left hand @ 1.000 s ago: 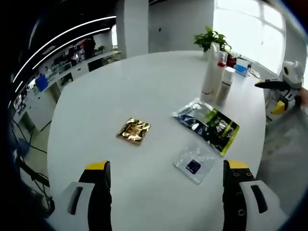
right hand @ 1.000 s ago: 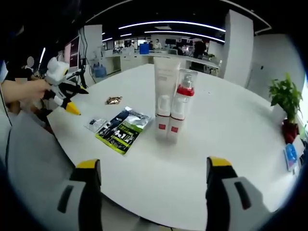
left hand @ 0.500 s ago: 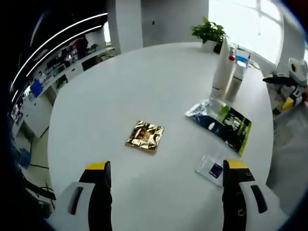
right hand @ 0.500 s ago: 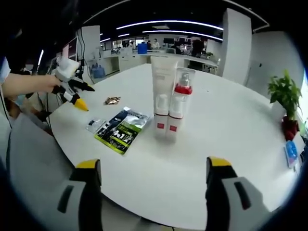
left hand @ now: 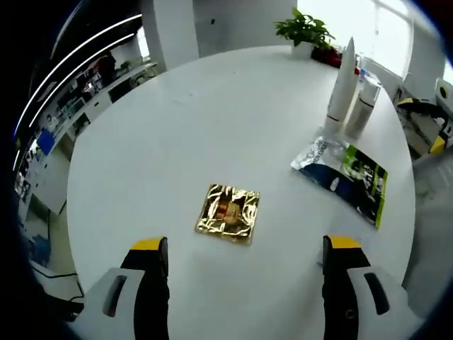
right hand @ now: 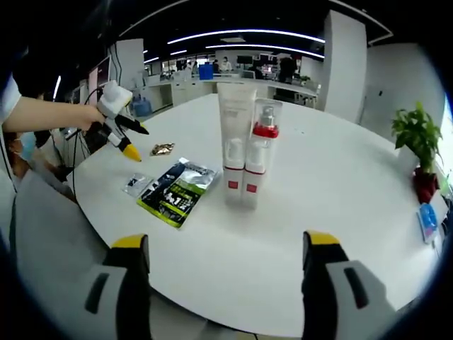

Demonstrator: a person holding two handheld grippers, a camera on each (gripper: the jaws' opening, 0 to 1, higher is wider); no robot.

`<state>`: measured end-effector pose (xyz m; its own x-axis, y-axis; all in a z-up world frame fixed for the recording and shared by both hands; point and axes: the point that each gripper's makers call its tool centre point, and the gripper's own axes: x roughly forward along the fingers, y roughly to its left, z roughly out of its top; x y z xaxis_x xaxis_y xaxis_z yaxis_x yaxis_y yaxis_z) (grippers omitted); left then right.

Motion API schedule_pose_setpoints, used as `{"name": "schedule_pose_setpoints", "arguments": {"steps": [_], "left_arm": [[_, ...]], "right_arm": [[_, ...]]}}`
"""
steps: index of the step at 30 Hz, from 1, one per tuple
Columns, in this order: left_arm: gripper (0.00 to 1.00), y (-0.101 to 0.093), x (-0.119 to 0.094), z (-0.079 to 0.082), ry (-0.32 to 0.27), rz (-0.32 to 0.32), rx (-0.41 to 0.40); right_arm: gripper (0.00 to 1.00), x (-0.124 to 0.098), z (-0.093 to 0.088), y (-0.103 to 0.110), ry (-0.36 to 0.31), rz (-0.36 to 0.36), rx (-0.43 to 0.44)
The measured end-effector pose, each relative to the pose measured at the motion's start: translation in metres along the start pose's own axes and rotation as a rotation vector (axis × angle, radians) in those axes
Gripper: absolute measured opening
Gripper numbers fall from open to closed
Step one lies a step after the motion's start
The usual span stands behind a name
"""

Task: Arrange the skincare products in the storage area until every visible bottle or jar stands upright without overlapping.

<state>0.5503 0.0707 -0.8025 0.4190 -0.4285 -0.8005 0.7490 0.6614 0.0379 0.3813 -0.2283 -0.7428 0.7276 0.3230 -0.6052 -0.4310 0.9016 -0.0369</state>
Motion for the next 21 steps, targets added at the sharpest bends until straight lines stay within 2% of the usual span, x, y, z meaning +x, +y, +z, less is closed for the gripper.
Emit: {"name": "schedule_pose_setpoints", "arguments": {"steps": [3, 11, 15, 21], "left_arm": [[0.81, 0.003, 0.005, 0.006, 0.018, -0.009, 0.014], [0.79, 0.007, 0.027, 0.017, 0.083, -0.038, 0.073], [0.79, 0.006, 0.032, 0.017, 0.119, -0.057, 0.103], [0.68, 0.005, 0.036, 0.014, 0.164, -0.083, 0.128]], "right_arm": [[0.9, 0.0, 0.0, -0.001, -0.003, -0.004, 0.004], [0.9, -0.001, 0.001, -0.003, -0.008, -0.012, 0.013], [0.9, -0.001, 0.001, -0.004, -0.011, -0.016, 0.02], [0.9, -0.002, 0.001, -0.005, -0.014, -0.021, 0.028]]}}
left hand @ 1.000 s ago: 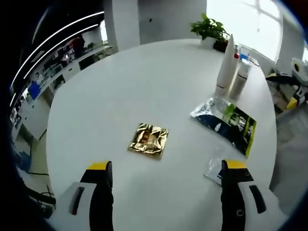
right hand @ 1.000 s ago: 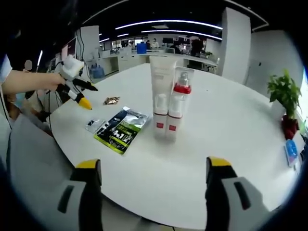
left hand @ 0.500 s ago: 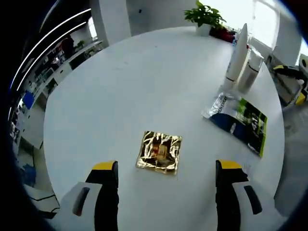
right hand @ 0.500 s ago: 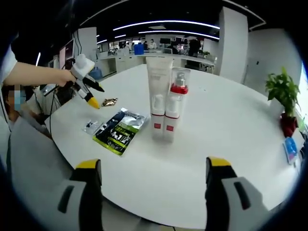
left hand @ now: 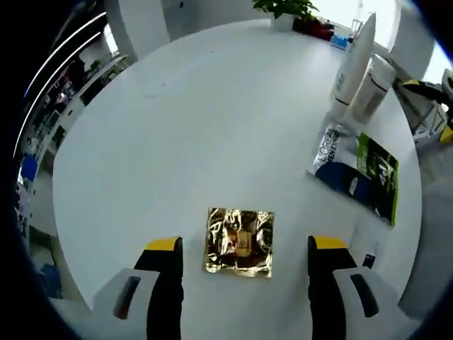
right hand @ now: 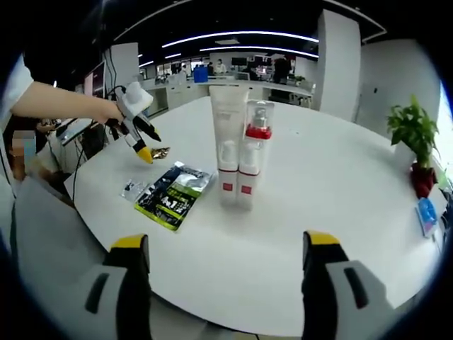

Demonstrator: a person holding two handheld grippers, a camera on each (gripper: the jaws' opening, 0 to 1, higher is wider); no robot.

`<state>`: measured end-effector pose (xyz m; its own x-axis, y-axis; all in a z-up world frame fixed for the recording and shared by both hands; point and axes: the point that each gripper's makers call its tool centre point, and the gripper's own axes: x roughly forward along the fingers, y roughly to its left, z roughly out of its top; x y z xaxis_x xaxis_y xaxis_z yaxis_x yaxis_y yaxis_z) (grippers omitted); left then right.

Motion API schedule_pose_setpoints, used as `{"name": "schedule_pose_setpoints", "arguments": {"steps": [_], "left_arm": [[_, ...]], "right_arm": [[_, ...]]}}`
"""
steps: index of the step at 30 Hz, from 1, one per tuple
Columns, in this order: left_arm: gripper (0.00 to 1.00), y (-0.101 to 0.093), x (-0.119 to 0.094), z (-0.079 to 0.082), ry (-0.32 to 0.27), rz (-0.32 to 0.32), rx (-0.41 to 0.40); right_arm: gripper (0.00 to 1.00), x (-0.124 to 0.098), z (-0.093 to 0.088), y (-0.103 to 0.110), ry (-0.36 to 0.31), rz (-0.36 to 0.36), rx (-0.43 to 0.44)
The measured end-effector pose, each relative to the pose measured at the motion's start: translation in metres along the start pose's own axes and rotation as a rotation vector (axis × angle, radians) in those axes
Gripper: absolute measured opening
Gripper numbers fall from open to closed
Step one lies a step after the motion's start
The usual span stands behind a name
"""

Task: Arrange the skincare products in the storage area until every visible bottle or jar stands upright without overlapping.

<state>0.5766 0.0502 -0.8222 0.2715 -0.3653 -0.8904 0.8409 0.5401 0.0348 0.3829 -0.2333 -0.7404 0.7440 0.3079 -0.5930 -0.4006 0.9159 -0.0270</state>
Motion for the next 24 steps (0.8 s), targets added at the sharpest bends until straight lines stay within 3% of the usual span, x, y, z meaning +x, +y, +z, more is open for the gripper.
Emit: {"name": "schedule_pose_setpoints", "arguments": {"steps": [10, 16, 24], "left_arm": [[0.56, 0.0019, 0.0055, -0.0024, 0.052, -0.026, 0.04], [0.46, -0.0021, 0.0037, -0.0032, 0.064, -0.063, 0.045], [0.37, 0.0017, 0.0022, -0.0036, 0.076, -0.063, 0.047]], "right_arm": [[0.9, -0.0004, 0.0002, -0.0009, -0.001, -0.006, 0.005], [0.9, -0.0001, 0.0001, -0.0019, 0.0, -0.008, 0.008], [0.89, 0.0003, 0.0001, -0.0024, 0.0, -0.009, 0.009]]}}
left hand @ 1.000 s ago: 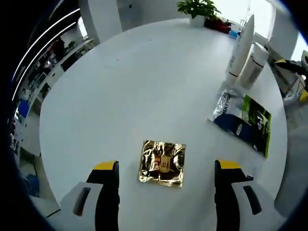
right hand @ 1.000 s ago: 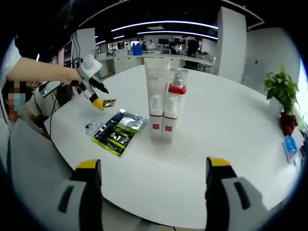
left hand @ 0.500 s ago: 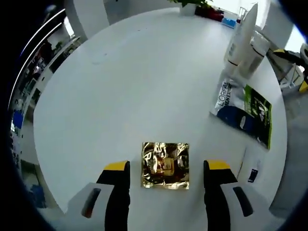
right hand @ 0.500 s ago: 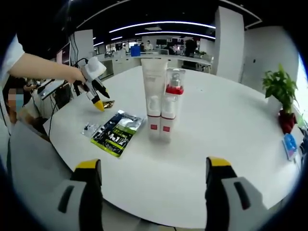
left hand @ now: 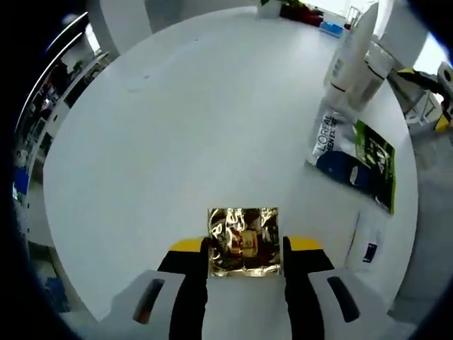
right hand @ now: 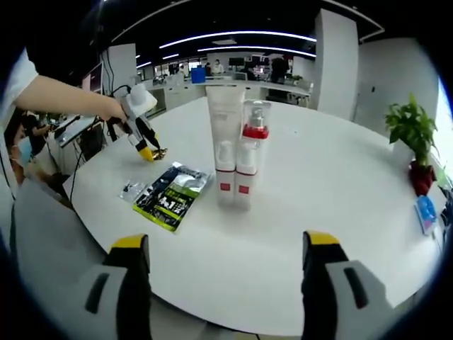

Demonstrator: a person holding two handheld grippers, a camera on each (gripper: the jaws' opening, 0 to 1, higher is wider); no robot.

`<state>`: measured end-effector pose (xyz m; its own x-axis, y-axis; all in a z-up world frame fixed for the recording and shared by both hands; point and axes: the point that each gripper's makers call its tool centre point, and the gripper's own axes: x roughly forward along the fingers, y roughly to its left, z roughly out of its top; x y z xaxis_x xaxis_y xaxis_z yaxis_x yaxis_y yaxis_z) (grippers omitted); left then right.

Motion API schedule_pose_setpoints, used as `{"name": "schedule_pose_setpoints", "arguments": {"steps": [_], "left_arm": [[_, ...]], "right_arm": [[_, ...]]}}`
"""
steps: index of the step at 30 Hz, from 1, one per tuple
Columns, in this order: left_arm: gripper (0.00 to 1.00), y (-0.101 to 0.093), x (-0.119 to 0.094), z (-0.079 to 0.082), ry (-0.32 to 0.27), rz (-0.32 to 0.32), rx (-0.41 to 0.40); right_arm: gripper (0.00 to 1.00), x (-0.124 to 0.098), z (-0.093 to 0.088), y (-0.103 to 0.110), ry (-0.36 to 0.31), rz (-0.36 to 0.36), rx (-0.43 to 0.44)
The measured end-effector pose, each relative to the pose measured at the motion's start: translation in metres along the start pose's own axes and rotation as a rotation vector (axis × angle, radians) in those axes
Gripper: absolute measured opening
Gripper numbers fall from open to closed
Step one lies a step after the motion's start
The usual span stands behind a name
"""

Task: Arrange the skincare products in the storage area until every visible bottle or jar stands upright without overlapping.

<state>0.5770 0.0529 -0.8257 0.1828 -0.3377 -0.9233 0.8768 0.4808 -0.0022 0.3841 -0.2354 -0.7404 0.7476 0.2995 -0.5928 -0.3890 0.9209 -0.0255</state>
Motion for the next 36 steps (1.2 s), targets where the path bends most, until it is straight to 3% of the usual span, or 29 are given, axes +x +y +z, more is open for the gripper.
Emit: {"name": "schedule_pose_setpoints", "arguments": {"steps": [15, 36], "left_arm": [[0.36, -0.002, -0.004, 0.002, 0.002, -0.019, 0.013], [0.36, -0.036, -0.019, 0.016, 0.075, -0.106, 0.276]], "right_arm": [[0.89, 0.0, 0.0, 0.0, -0.001, -0.003, 0.007], [0.89, -0.001, 0.002, 0.0, -0.012, -0.003, 0.005]]}}
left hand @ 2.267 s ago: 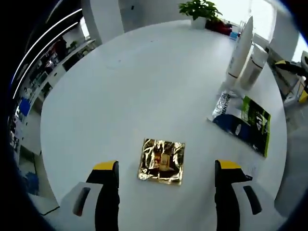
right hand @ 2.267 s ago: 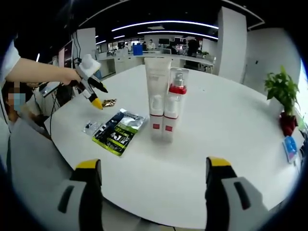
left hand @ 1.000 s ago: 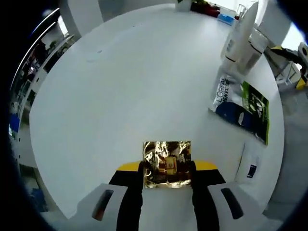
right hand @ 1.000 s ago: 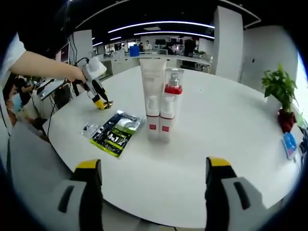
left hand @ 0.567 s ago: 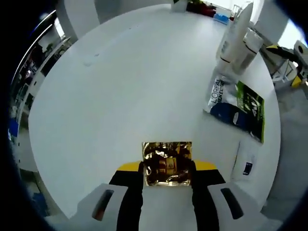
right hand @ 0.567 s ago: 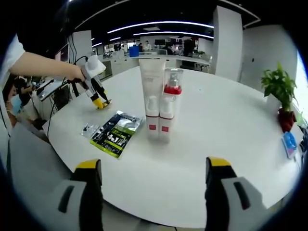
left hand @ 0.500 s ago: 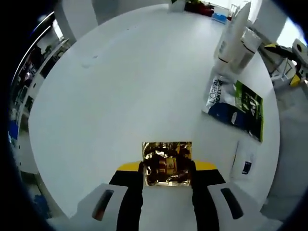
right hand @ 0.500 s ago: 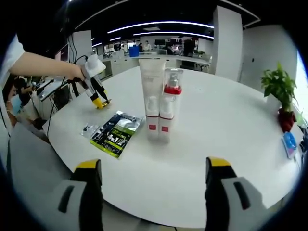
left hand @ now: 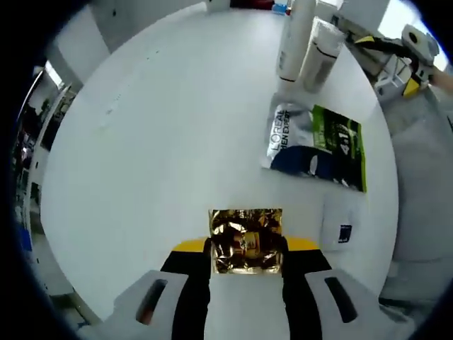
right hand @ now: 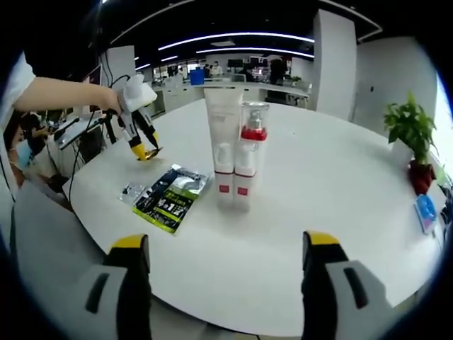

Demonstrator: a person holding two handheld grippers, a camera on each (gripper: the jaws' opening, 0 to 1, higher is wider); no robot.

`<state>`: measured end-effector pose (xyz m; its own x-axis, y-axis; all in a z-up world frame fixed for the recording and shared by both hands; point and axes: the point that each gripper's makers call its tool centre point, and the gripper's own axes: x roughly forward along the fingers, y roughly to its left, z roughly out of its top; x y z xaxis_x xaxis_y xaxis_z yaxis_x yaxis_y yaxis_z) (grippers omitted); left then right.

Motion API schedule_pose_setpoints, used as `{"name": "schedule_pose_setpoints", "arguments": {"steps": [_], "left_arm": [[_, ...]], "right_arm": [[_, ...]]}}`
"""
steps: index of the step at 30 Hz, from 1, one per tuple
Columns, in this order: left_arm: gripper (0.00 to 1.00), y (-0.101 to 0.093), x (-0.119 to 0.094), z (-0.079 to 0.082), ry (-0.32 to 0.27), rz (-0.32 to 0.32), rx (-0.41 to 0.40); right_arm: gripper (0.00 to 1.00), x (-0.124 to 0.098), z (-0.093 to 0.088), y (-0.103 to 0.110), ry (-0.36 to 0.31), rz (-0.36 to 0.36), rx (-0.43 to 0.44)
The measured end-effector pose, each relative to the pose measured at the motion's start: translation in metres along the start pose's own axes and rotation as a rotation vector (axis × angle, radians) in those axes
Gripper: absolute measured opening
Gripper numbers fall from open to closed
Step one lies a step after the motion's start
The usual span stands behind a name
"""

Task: Arrange the skincare products in the storage area until every visible bottle or jar stands upright without overlapping.

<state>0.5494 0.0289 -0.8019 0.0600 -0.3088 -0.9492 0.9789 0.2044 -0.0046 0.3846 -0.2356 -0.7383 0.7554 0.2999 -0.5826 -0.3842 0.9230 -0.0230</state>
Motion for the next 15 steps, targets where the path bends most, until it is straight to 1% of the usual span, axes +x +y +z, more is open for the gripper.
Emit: {"name": "schedule_pose_setpoints", "arguments": {"steps": [8, 12, 15], "left_arm": [[0.36, -0.019, 0.006, 0.01, 0.03, -0.046, 0.091], [0.36, -0.027, 0.011, 0.013, 0.05, -0.059, 0.125], [0.36, -0.032, 0.015, 0.016, 0.052, -0.072, 0.139]], "right_arm": [[0.9, 0.0, 0.0, 0.0, -0.001, -0.001, 0.002], [0.9, 0.0, 0.0, -0.001, 0.0, -0.003, 0.003], [0.89, 0.0, 0.0, -0.001, 0.0, -0.004, 0.003]]}}
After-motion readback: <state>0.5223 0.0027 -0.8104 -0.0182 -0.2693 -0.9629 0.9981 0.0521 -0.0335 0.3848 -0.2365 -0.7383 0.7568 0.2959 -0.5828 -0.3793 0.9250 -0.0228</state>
